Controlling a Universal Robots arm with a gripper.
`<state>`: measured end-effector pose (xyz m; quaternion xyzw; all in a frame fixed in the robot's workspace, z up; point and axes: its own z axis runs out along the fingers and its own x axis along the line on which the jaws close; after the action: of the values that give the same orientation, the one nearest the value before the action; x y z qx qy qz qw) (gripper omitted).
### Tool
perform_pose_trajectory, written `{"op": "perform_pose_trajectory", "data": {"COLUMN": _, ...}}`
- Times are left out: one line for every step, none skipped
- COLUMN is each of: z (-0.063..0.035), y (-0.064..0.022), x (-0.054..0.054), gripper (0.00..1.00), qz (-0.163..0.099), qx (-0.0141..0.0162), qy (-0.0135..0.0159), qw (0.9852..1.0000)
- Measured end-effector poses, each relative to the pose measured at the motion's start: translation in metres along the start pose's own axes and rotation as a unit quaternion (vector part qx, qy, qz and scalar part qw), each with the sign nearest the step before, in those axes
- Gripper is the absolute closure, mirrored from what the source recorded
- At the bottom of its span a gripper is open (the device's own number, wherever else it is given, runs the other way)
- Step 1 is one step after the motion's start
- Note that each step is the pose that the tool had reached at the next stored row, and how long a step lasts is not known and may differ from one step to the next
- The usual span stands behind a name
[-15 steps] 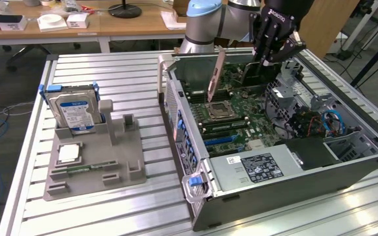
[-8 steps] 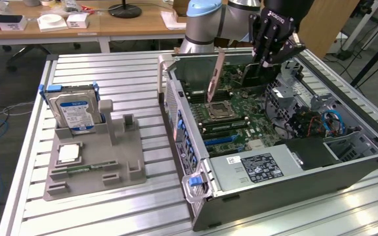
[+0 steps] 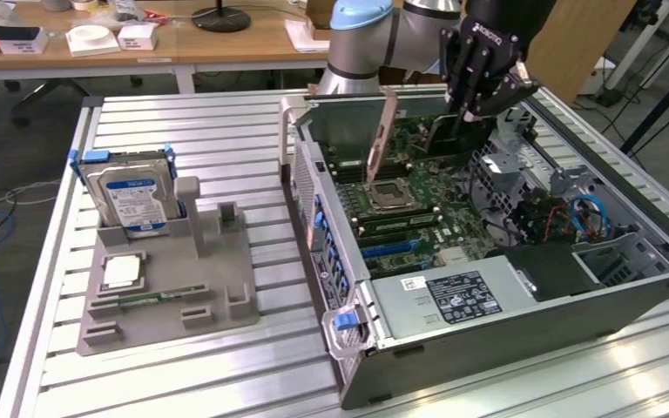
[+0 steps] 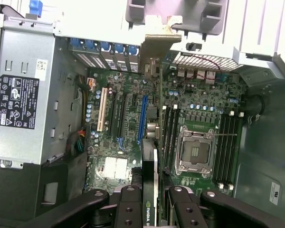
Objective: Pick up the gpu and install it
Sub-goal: 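Insert the gpu into the slot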
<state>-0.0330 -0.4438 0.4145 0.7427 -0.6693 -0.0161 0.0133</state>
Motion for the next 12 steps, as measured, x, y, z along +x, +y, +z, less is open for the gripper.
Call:
{"op": "perform_pose_trajectory", "data": {"z": 0.0001, "y": 0.0000, "x": 0.0000, "gripper": 0.74, "qz": 0.000, "qx": 0.0000, "qy": 0.0000, "qw": 1.0000}}
{"op": "perform_pose_trajectory", "data": {"z": 0.0002, "y": 0.0000, "x": 0.0000, "gripper": 0.74, "qz": 0.000, "qx": 0.0000, "qy": 0.0001, "qw": 1.0000}}
{"op": "perform_pose_trajectory", "data": {"z": 0.0003, "y": 0.0000, "x": 0.0000, "gripper": 0.74, "qz": 0.000, "qx": 0.0000, "qy": 0.0000, "qw": 1.0000}}
{"op": "perform_pose_trajectory", "data": {"z": 0.0004, "y": 0.0000, "x": 0.0000, "gripper": 0.74, "qz": 0.000, "qx": 0.0000, "qy": 0.0000, "qw": 1.0000}}
{"op": "perform_pose_trajectory", "data": {"z": 0.0006, "y": 0.0000, "x": 0.0000, "gripper": 0.74, "qz": 0.000, "qx": 0.0000, "qy": 0.0000, "qw": 1.0000}}
{"op": "perform_pose_trajectory", "data": {"z": 0.0008, "y": 0.0000, "x": 0.0000, "gripper": 0.74, "qz": 0.000, "qx": 0.0000, "qy": -0.0001, "qw": 1.0000}}
{"op": "perform_pose_trajectory", "data": {"z": 0.0012, "y": -0.0001, "x": 0.0000, "gripper": 0.74, "qz": 0.000, "qx": 0.0001, "qy": -0.0002, "qw": 1.0000}}
{"op": "perform_pose_trajectory", "data": {"z": 0.0016, "y": -0.0001, "x": 0.0000, "gripper": 0.74, "qz": 0.000, "qx": 0.0001, "qy": -0.0001, "qw": 1.0000}}
{"op": "perform_pose_trajectory", "data": {"z": 0.0020, "y": -0.0001, "x": 0.0000, "gripper": 0.74, "qz": 0.001, "qx": 0.0000, "qy": -0.0001, "qw": 1.0000}}
{"op": "perform_pose_trajectory", "data": {"z": 0.0025, "y": -0.0001, "x": 0.0000, "gripper": 0.74, "qz": 0.003, "qx": 0.0001, "qy": -0.0002, "qw": 1.0000}}
{"op": "perform_pose_trajectory", "data": {"z": 0.0031, "y": -0.0001, "x": 0.0000, "gripper": 0.74, "qz": 0.005, "qx": 0.0001, "qy": -0.0003, "qw": 1.0000}}
{"op": "perform_pose_trajectory", "data": {"z": 0.0036, "y": -0.0001, "x": 0.0000, "gripper": 0.74, "qz": 0.007, "qx": 0.0001, "qy": -0.0003, "qw": 1.0000}}
